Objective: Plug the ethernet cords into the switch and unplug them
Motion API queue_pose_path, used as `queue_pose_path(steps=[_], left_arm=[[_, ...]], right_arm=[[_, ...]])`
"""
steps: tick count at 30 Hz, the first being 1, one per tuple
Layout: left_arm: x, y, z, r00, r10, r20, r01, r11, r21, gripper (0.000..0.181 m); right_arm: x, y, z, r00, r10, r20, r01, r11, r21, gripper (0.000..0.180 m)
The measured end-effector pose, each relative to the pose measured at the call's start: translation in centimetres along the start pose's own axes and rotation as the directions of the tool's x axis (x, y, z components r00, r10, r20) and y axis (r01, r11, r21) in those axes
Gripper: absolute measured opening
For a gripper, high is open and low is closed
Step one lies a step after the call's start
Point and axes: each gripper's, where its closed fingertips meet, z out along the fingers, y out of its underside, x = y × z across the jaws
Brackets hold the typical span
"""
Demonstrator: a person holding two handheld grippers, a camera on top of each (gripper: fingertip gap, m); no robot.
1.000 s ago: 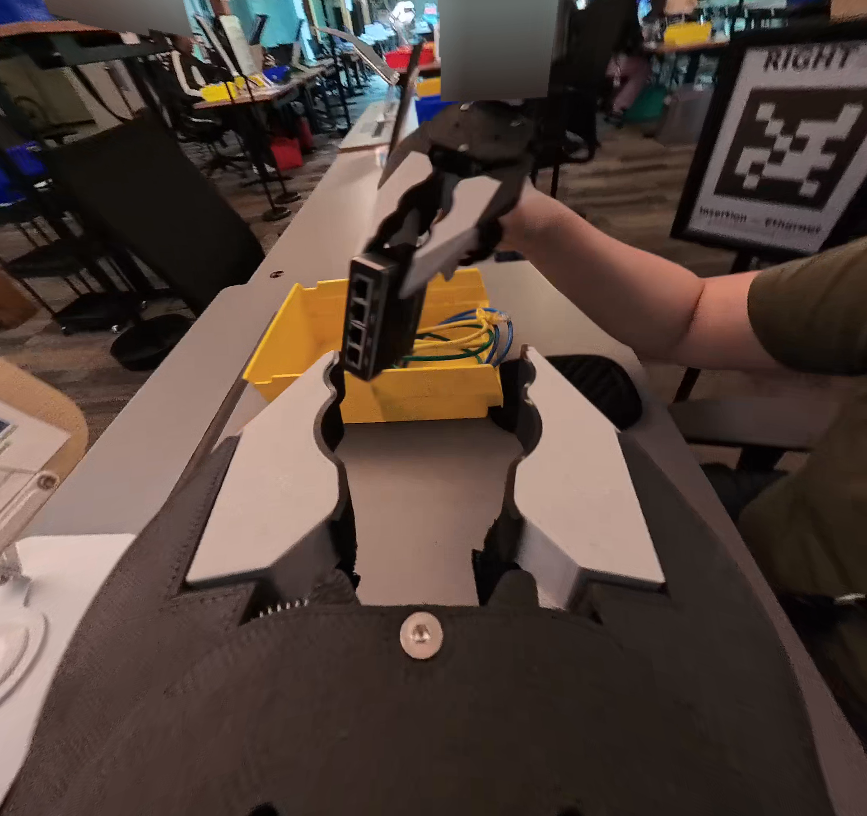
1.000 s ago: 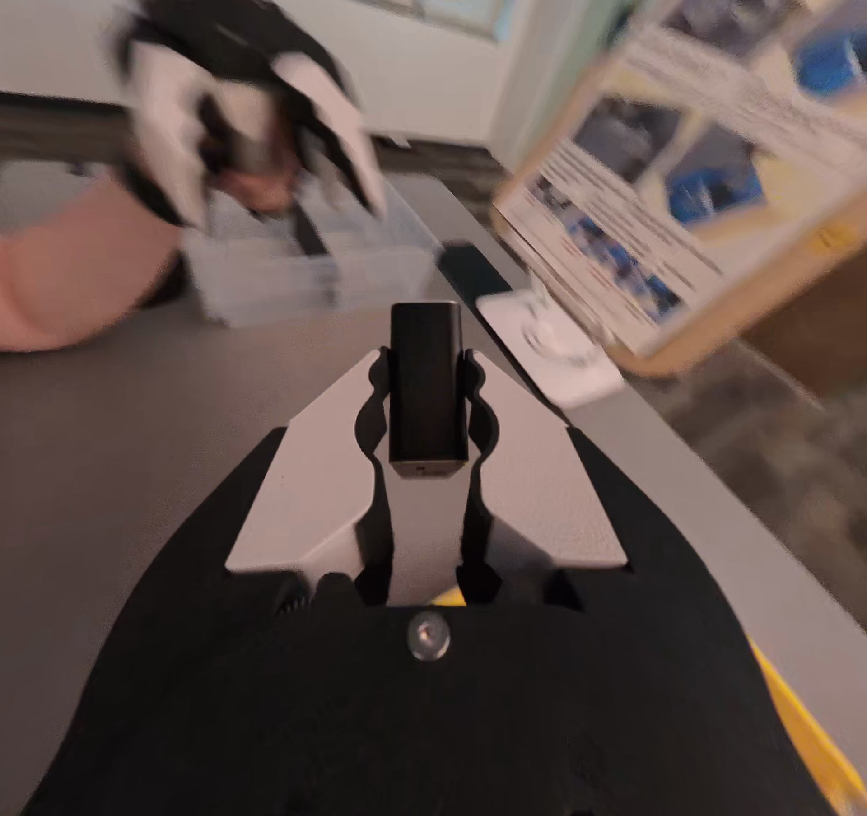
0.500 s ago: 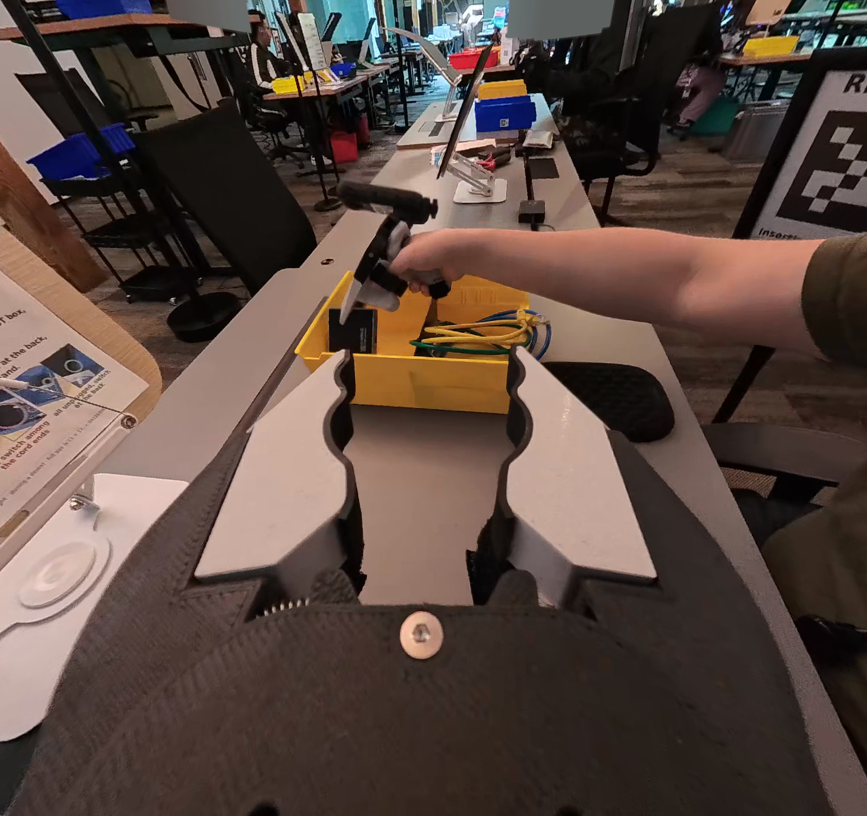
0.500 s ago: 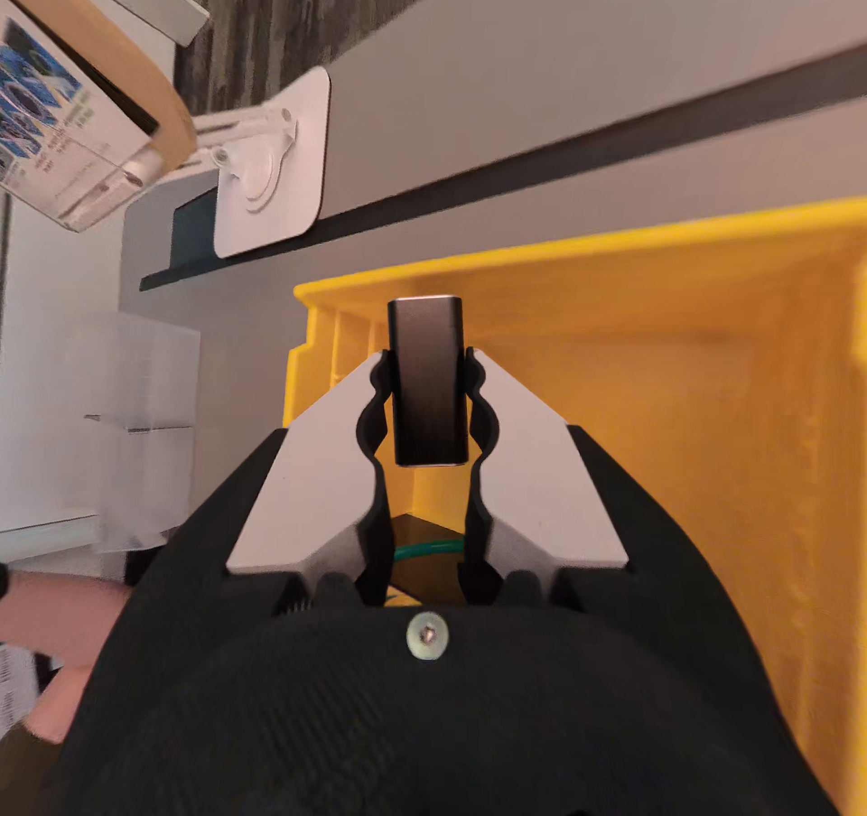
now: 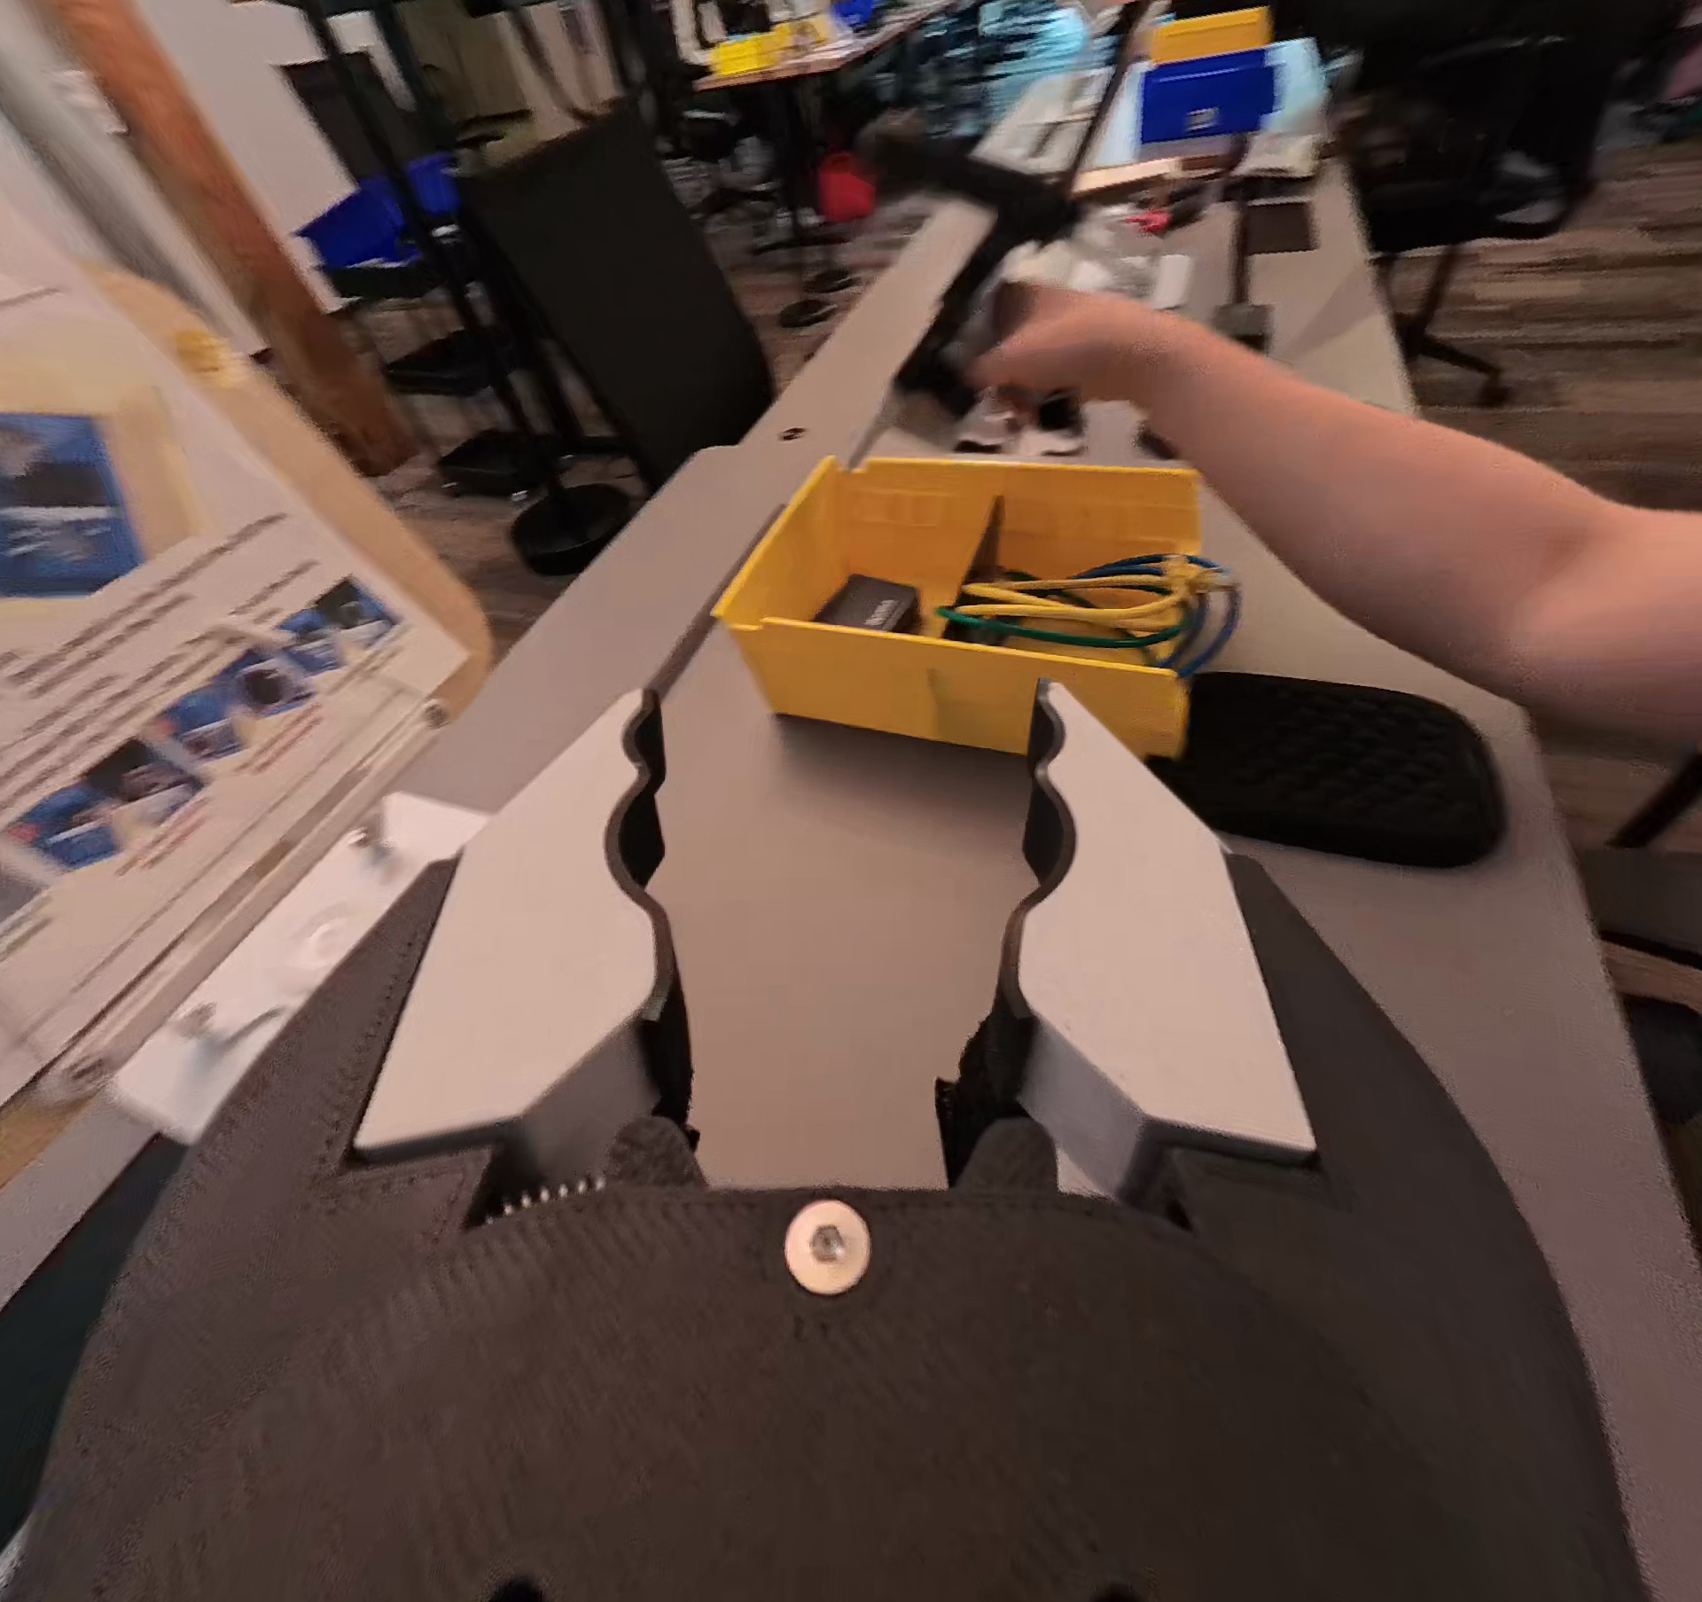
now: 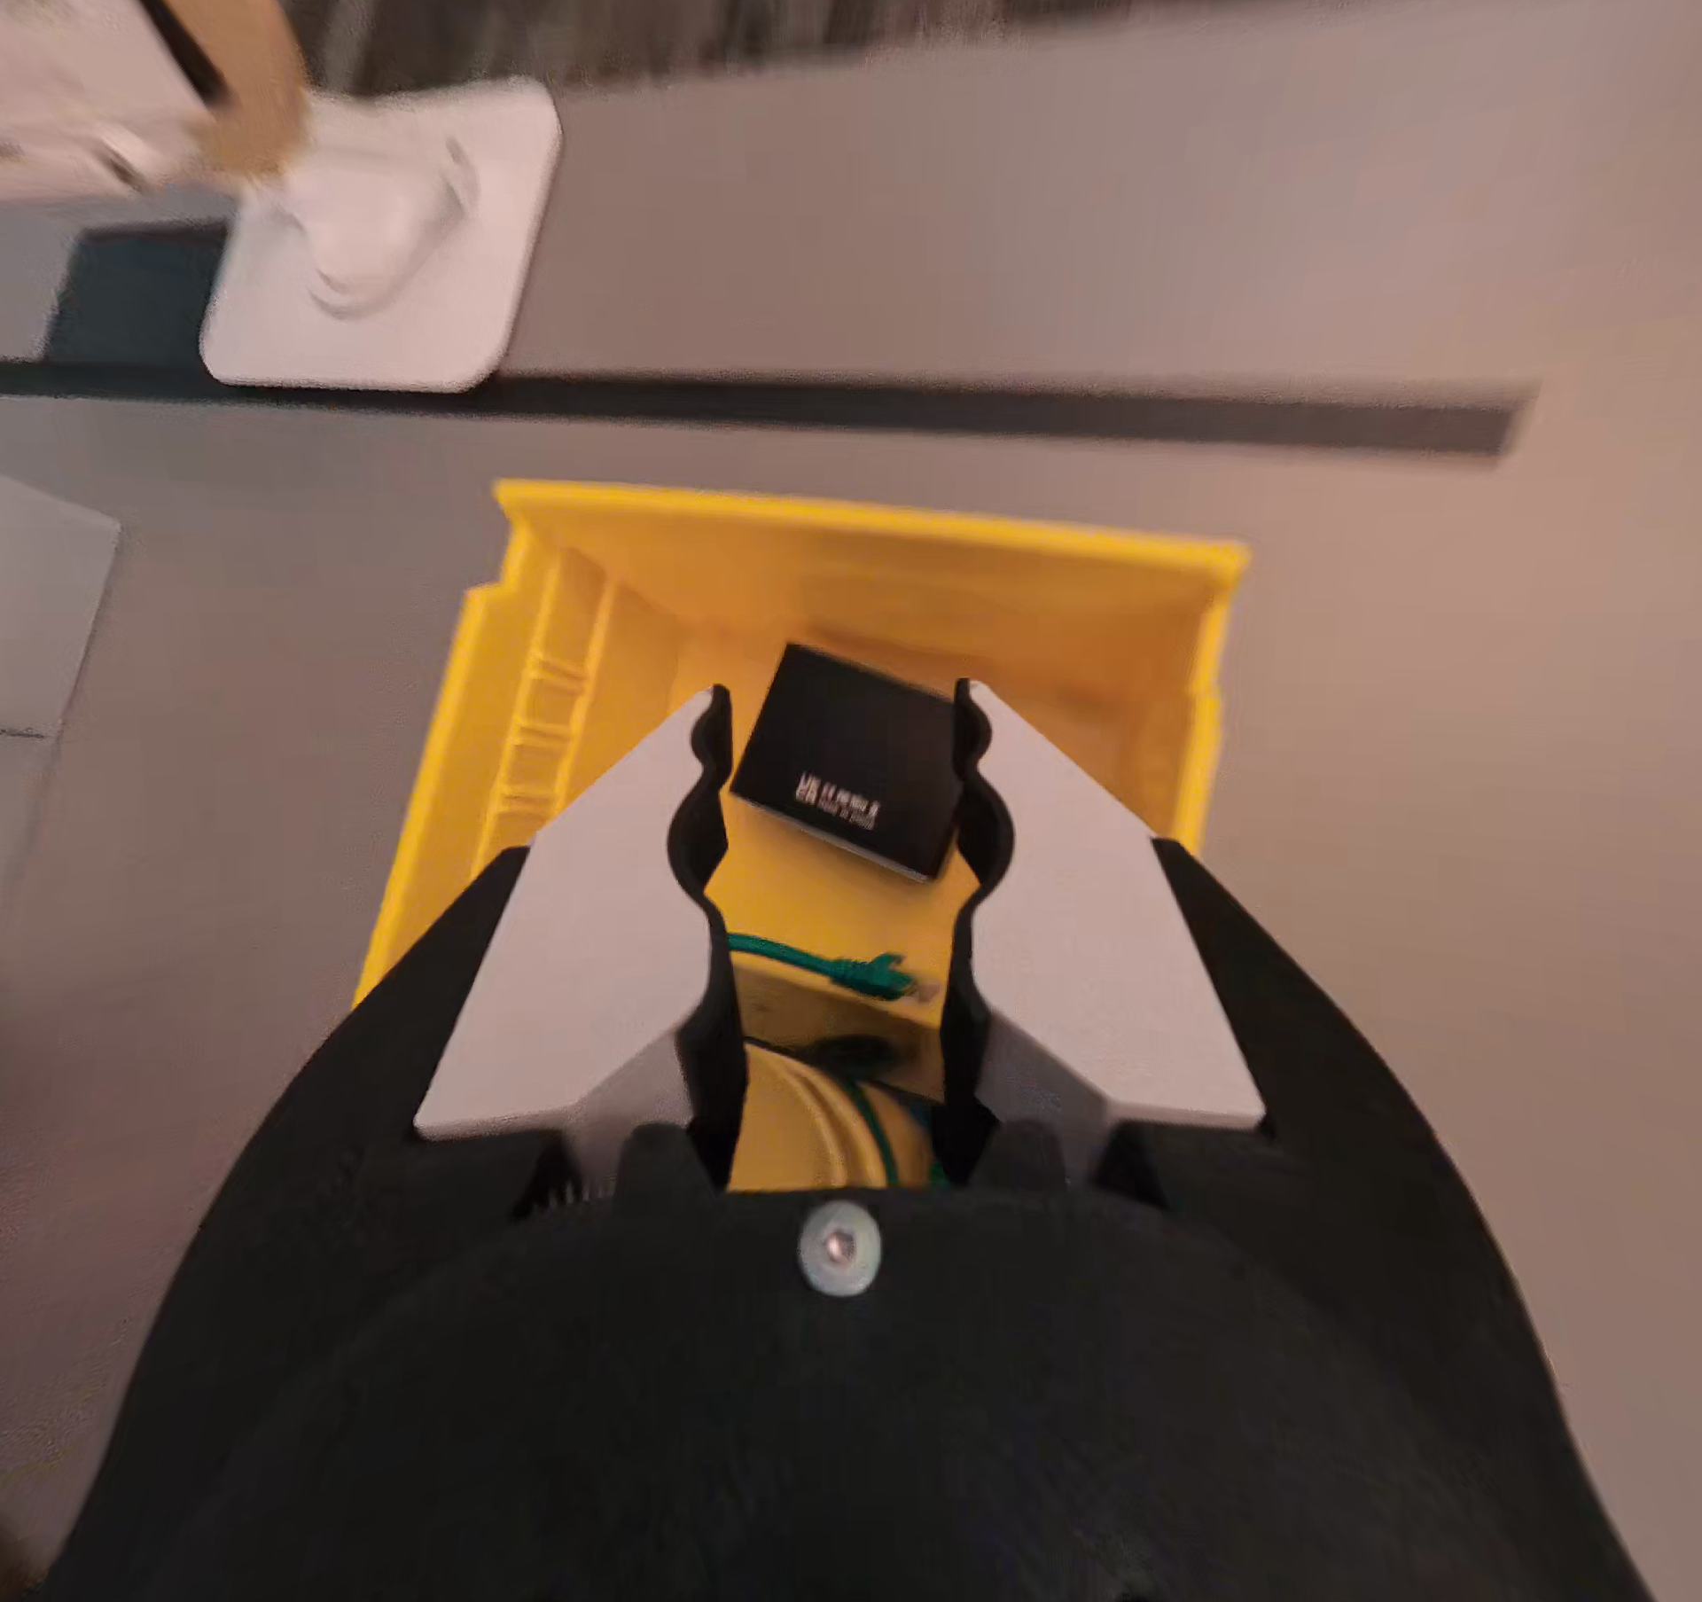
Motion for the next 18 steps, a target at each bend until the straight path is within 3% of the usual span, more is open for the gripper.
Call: queue_pose_path(steps=[3, 6, 8, 10, 15, 18], left_arm=[[-2.9, -0.1, -2.3, 0.977, -0.007, 0.213, 0.011, 1.000, -0.020, 0.082], [-6.7, 0.5, -6.4, 0.884, -0.019, 0.468, 0.049, 0.997, -0.053, 0.086], [-8.4, 1.2, -9.2, 0.812, -0.050, 0.581, 0.102, 0.993, -0.057, 0.087], [-9.4, 2.1, -11.9, 0.751, -0.090, 0.654, 0.166, 0.984, -0.056, 0.092], [-11.1, 5.0, -19.1, 0.565, -0.127, 0.815, 0.295, 0.954, -0.056, 0.090], [-12.4, 9.6, -22.2, 0.494, -0.207, 0.844, 0.488, 0.870, -0.073, 0.085]], right_arm=[[0.4, -2.5, -6.3, 0.991, -0.062, -0.115, 0.088, 0.967, 0.237, 0.052], [1.7, 0.5, -9.4, 0.984, 0.024, -0.177, 0.022, 0.967, 0.255, 0.066], [2.8, 3.6, -9.0, 0.980, 0.035, -0.195, -0.002, 0.986, 0.167, 0.068], [4.5, 7.0, -8.0, 0.974, 0.057, -0.217, -0.064, 0.998, -0.027, 0.069], [7.1, 12.9, -5.4, 0.974, 0.074, -0.216, -0.136, 0.948, -0.289, 0.066], [7.1, 15.3, -4.6, 0.981, 0.089, -0.172, -0.152, 0.906, -0.395, 0.057]])
